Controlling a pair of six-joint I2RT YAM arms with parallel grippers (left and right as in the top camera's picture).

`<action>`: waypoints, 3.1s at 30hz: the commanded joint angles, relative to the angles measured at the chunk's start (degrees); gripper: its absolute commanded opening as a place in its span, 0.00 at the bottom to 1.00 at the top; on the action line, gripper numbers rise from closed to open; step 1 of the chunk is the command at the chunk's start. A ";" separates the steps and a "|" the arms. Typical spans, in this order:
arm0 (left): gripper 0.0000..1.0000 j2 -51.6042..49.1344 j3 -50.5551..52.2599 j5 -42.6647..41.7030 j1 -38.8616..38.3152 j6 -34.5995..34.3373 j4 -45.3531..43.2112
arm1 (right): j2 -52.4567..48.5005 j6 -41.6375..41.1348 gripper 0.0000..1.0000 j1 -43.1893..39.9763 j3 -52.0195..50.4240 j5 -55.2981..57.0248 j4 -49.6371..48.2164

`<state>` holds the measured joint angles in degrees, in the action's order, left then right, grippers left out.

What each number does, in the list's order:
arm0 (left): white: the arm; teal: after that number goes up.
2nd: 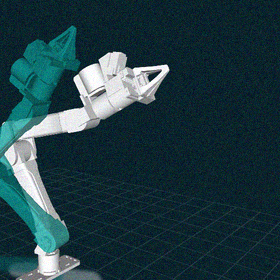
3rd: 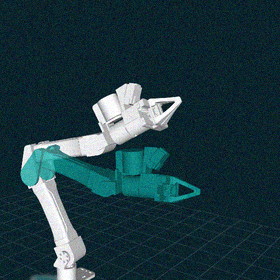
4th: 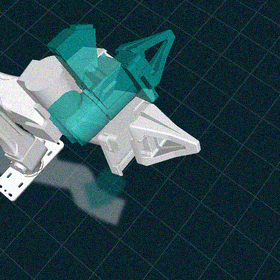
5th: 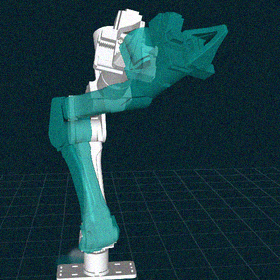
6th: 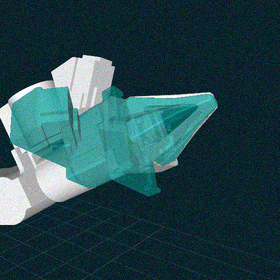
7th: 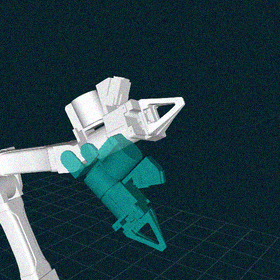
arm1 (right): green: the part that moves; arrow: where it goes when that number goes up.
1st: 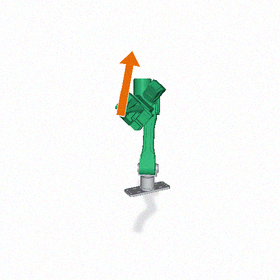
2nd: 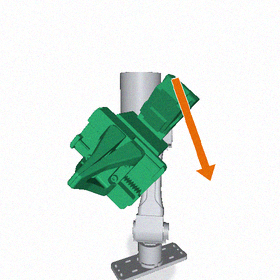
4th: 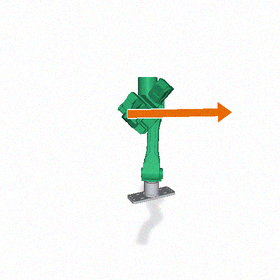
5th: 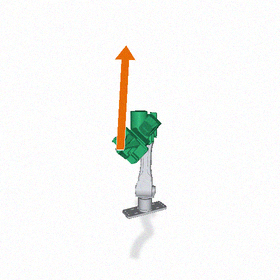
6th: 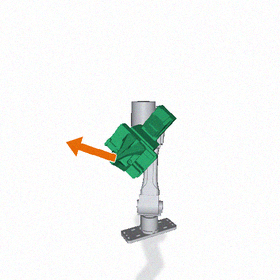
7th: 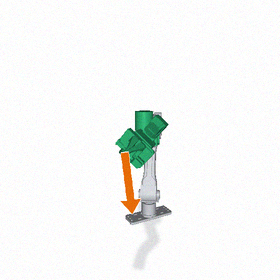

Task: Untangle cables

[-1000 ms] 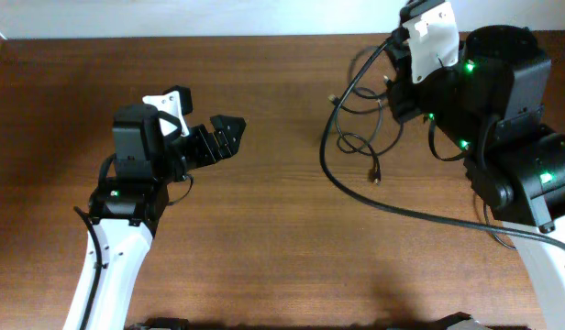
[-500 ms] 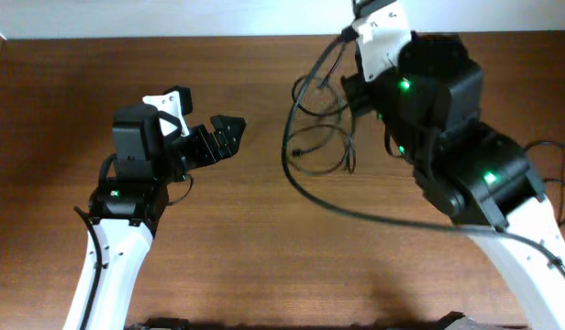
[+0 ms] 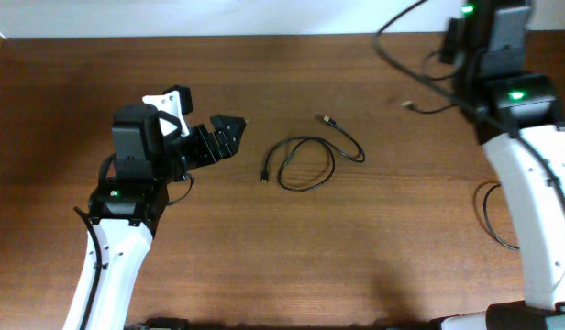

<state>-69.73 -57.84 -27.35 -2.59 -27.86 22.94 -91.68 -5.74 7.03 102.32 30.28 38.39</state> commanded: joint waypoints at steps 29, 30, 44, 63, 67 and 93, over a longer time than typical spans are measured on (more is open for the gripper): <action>0.99 0.48 -0.17 0.42 0.24 0.57 -0.07 | -33.75 -0.31 0.04 -46.05 -0.13 -41.20 -30.82; 0.99 0.48 -0.17 0.42 0.26 0.57 -0.07 | -35.12 -0.31 0.17 -46.12 -0.13 -40.52 -30.16; 0.99 0.48 -0.17 0.42 0.24 0.57 -0.07 | -14.73 -1.46 0.99 -46.03 -0.09 -77.81 -12.70; 0.99 0.48 -0.17 0.42 0.24 0.57 -0.07 | -17.51 39.39 0.99 7.19 -0.83 -51.01 23.67; 0.99 0.48 -0.17 0.42 0.24 0.57 -0.09 | -24.13 40.06 0.99 8.76 -0.87 -51.28 25.57; 0.99 0.48 -0.17 0.42 0.24 0.57 -0.07 | -34.60 6.64 0.04 -5.35 -0.74 -47.36 -17.29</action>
<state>-69.73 -57.84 -27.33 -2.59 -27.88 22.98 -125.97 11.97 5.48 101.10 -17.54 24.77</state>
